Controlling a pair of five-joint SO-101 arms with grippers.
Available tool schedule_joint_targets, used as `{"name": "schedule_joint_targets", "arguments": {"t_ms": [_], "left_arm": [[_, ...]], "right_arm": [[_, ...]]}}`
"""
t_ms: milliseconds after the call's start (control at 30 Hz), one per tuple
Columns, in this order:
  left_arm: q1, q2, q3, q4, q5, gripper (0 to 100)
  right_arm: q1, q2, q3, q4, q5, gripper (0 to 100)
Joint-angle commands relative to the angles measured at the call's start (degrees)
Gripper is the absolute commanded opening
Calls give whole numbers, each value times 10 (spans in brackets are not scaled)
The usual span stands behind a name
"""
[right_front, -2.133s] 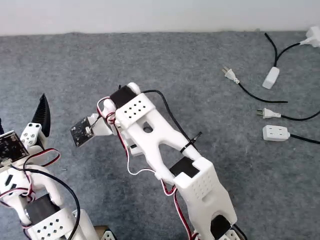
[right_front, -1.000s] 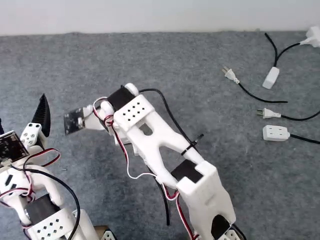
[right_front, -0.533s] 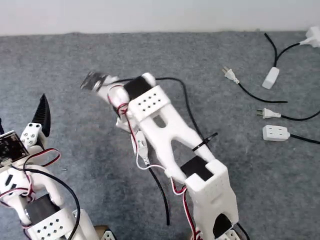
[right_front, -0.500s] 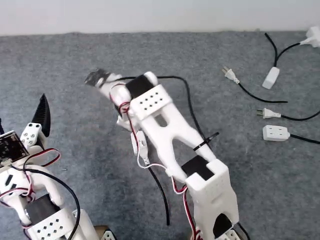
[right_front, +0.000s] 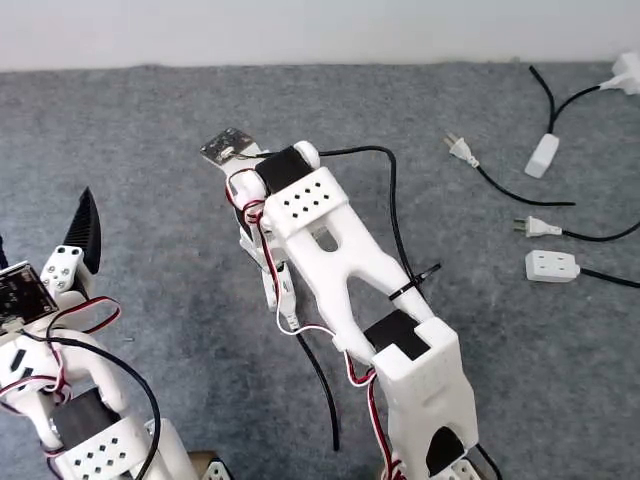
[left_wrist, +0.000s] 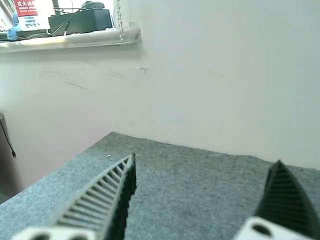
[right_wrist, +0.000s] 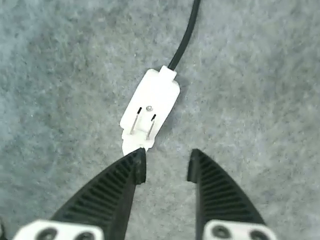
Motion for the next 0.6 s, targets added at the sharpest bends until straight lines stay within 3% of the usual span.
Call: {"name": "schedule_joint_targets", "arguments": {"t_ms": [0,367,567], "left_arm": [[0,-6,-1,-16,6,397],[17,-7,5,-15,4,397],[17,-7,5,-15,4,397]], "right_arm": [[-7,-49,-9,22,-91,185],[-101,-49,53,22,-115,199],[-109,-46,64,17,-221,199]]}}
